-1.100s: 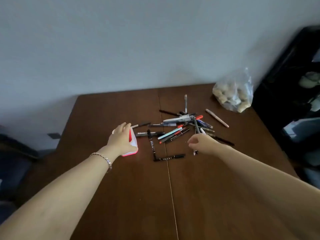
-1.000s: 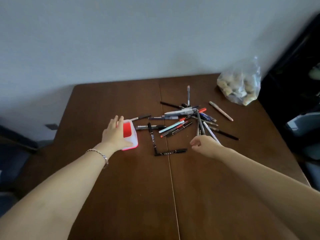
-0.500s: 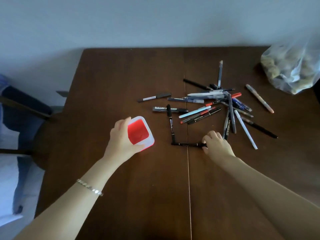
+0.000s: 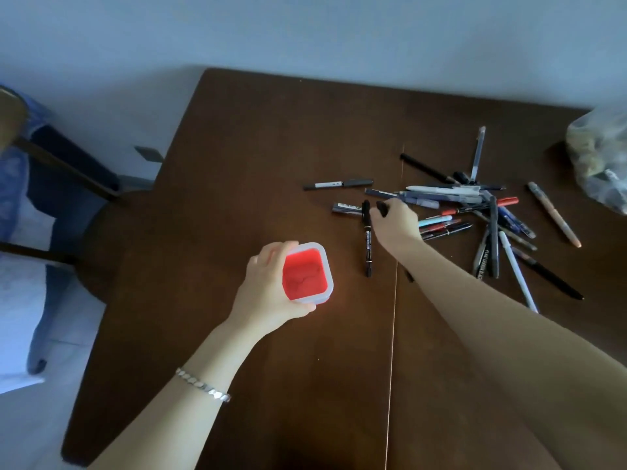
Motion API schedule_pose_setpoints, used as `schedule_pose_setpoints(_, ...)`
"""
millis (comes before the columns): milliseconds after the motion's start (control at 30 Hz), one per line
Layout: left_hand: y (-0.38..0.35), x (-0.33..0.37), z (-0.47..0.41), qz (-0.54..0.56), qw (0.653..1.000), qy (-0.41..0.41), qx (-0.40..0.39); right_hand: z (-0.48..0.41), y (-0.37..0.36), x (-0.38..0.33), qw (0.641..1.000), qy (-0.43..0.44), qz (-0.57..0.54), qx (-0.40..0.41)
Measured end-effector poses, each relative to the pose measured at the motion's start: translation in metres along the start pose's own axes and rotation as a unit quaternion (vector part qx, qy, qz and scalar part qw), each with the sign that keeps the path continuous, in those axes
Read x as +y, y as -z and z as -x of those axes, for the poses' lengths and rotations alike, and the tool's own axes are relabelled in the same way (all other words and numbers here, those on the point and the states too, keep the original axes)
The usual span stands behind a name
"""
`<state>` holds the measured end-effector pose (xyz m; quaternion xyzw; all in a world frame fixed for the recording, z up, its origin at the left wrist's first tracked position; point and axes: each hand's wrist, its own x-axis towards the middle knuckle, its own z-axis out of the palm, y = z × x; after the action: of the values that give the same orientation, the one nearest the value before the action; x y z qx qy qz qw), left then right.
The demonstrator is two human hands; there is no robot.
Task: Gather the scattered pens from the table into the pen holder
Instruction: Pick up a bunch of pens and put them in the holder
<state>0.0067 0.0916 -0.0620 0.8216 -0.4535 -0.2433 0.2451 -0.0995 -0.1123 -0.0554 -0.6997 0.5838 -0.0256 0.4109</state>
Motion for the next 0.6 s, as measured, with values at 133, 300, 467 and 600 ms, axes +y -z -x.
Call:
schedule_pose_setpoints(133,0.001,0.003,0.001,-0.002,1.000,0.005,0.000,-0.003,-0.040,-0.002,0.981,-0.009,0.195,0.016)
schedule_pose_setpoints(300,0.001,0.004,0.002,-0.009,1.000,0.015,-0.012,0.021,-0.035,0.007,0.996,0.010,0.089,0.021)
schedule_pose_setpoints(467,0.002,0.003,0.001,0.009,1.000,0.010,-0.026,0.074,0.031,-0.002,0.962,0.080,-0.245,0.085)
schedule_pose_setpoints(600,0.000,0.001,-0.001,-0.001,1.000,-0.019,-0.021,0.114,0.078,-0.001,0.902,0.142,-0.387,0.129)
